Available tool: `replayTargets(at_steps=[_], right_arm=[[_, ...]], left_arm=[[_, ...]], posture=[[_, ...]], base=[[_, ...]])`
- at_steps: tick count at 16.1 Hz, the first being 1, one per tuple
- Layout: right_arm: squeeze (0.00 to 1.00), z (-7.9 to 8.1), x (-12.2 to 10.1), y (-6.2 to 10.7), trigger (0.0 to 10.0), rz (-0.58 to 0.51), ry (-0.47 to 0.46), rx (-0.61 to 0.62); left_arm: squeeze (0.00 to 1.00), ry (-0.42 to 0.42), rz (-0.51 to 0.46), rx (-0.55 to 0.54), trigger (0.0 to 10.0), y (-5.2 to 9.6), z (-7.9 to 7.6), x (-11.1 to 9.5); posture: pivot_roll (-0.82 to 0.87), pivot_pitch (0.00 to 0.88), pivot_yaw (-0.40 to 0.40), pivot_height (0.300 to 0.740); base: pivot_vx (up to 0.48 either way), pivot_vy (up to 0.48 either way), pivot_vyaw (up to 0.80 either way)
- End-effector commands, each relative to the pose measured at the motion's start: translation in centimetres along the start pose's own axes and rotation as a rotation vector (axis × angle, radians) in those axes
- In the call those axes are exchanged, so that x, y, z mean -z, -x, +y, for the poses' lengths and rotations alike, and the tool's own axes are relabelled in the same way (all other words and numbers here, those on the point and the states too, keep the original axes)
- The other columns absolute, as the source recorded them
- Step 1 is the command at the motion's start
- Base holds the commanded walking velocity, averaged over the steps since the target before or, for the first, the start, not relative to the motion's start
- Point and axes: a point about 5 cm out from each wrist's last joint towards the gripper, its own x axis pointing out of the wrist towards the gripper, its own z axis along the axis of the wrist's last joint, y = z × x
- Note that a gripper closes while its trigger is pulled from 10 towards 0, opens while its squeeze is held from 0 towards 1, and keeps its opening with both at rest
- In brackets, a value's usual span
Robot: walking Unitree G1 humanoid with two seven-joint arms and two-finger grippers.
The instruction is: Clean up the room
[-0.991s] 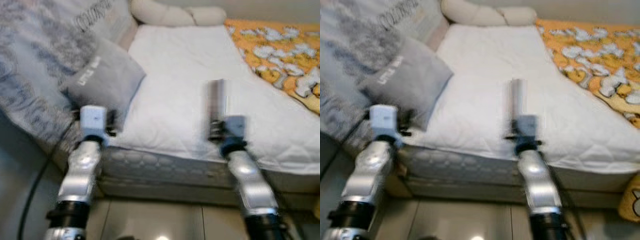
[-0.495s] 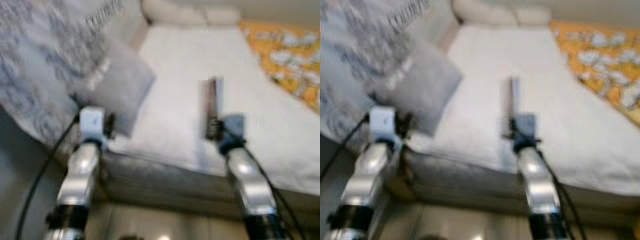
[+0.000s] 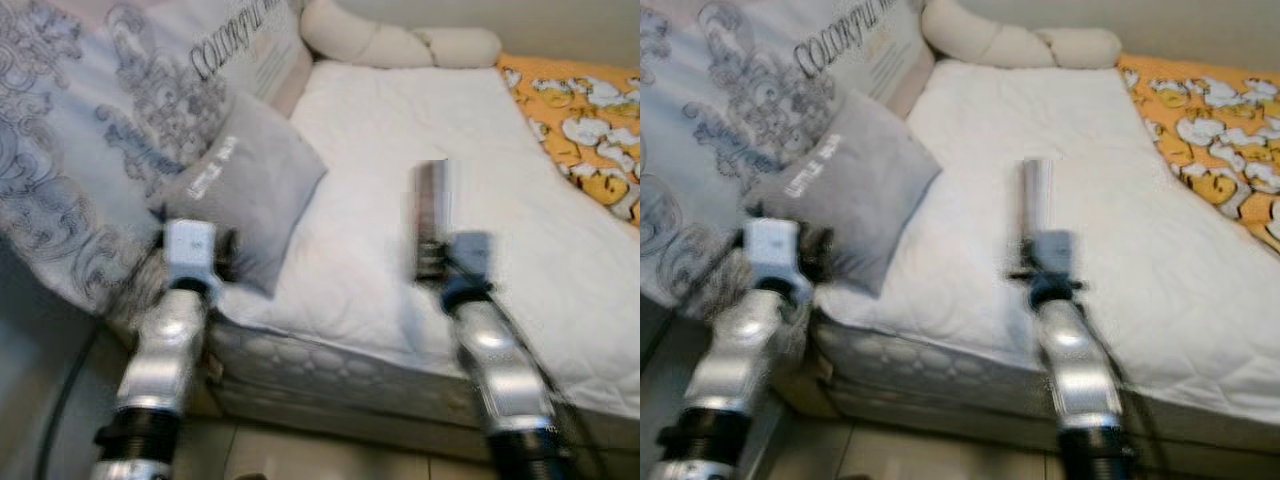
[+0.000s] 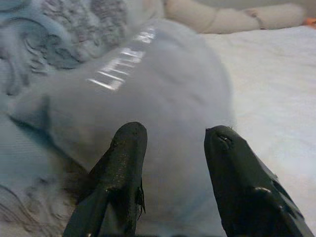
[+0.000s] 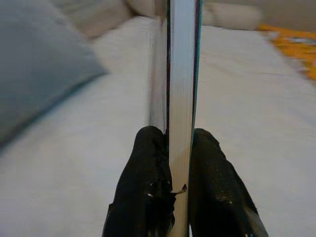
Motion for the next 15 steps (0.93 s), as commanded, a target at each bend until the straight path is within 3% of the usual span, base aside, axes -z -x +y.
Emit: replayTargets(at_steps=[1, 15], right_arm=[[0.0, -1.31, -1.17, -0.05, 10.0, -0.056, 0.013, 0.045], [0.0, -1.22, -1.63, -0.01, 10.0, -0.077, 0.03, 0.037]], left_arm=[[0.0, 0.006, -0.016, 0.027, 10.0, -0.17, -0.78, -0.39], [0.0, -0.017, -0.033, 0.06, 10.0, -0.01, -1.19, -0.55]], posture=[[-0.02, 0.0, 0.017, 0.74], [-0.03, 0.0, 0.015, 0.74]], base=[[0.345, 0.0, 0.0], [0.343, 0.0, 0.0]])
